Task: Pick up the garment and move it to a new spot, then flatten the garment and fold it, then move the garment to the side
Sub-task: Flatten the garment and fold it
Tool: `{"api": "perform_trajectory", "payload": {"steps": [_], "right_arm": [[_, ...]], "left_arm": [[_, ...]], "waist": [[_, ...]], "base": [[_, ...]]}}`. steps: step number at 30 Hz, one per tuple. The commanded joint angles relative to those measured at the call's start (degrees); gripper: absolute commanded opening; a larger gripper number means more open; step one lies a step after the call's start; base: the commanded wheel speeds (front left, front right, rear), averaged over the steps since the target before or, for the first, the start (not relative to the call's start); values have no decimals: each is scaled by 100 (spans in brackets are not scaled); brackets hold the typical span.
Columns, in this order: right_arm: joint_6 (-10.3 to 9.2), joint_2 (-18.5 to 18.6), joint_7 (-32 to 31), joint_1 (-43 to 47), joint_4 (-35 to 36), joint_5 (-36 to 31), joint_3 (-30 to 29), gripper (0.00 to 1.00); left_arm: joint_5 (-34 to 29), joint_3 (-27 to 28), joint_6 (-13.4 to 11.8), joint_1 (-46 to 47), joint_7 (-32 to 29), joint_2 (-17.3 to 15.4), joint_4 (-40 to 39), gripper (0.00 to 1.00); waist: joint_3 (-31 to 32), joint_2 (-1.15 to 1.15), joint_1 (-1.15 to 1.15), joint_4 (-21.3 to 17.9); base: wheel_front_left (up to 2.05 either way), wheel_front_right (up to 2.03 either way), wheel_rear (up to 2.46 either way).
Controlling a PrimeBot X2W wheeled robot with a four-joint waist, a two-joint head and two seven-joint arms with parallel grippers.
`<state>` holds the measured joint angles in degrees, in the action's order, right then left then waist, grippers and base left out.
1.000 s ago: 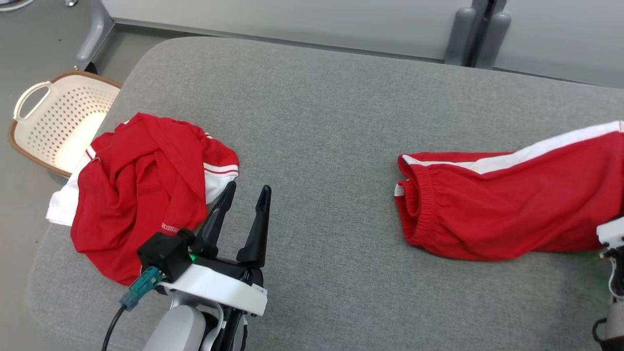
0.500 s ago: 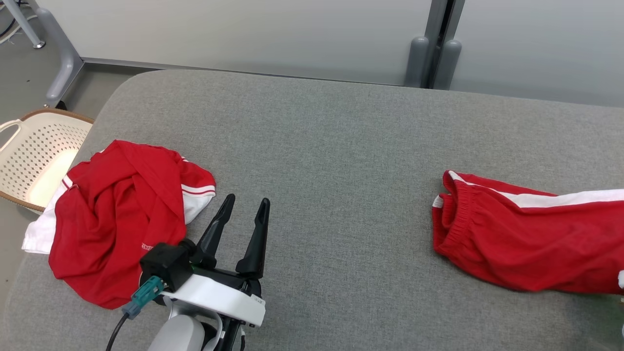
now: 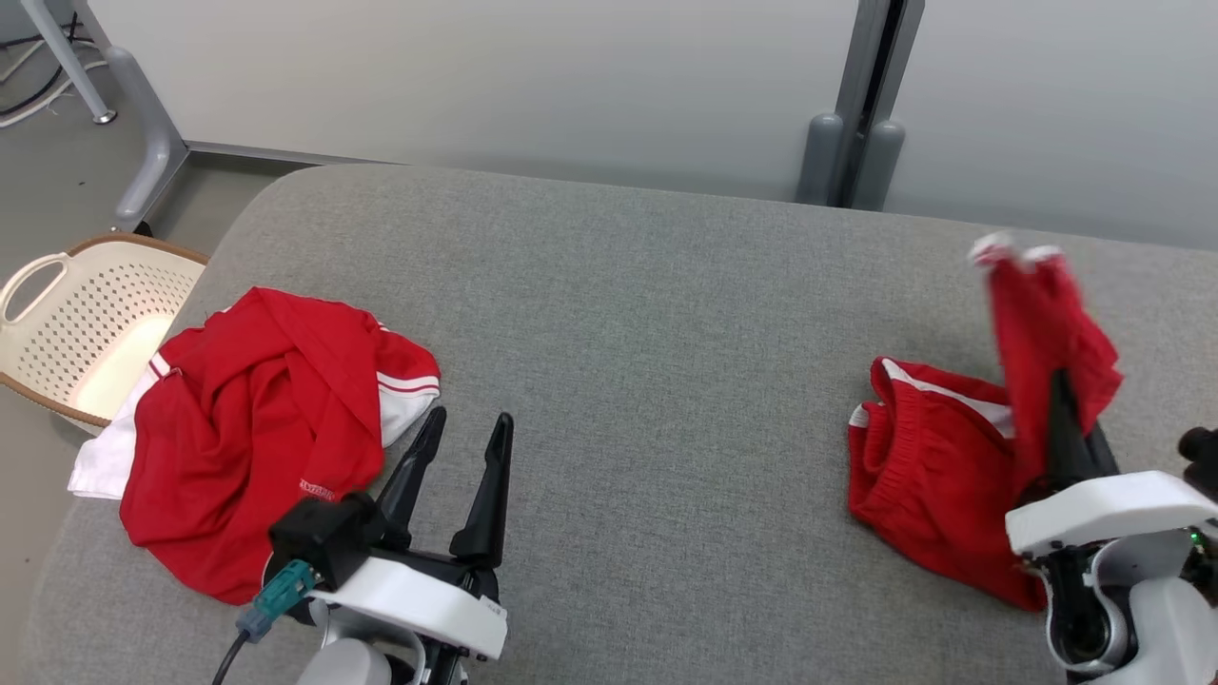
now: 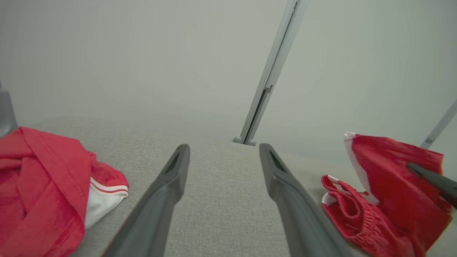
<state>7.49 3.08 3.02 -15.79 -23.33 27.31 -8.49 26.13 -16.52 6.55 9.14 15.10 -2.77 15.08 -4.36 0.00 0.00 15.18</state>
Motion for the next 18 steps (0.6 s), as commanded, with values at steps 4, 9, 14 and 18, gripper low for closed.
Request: {"api": "perform_trajectory", "payload": {"steps": [4,9,14,18], "right_arm": [[1,165,-13,367,255,304,806,0],[1,356,-42,572,325,448,1474,0],[1,508,-66,642,164,387,1857,21],[1,532,-189,676,185,629,2199,100]], "left_arm": [[-83,46,-41,-114,9,-22,96,100],[-93,36,-44,-149,9,-23,112,100],[-92,27,-54,-163,9,-23,123,100],[-74,35,-59,-161,9,-23,114,100]], "waist": [[101,0,0,38],[123,0,0,63],[131,0,0,86],[123,0,0,96]], "base": [[0,0,0],[0,0,0],[0,0,0],[0,0,0]]}}
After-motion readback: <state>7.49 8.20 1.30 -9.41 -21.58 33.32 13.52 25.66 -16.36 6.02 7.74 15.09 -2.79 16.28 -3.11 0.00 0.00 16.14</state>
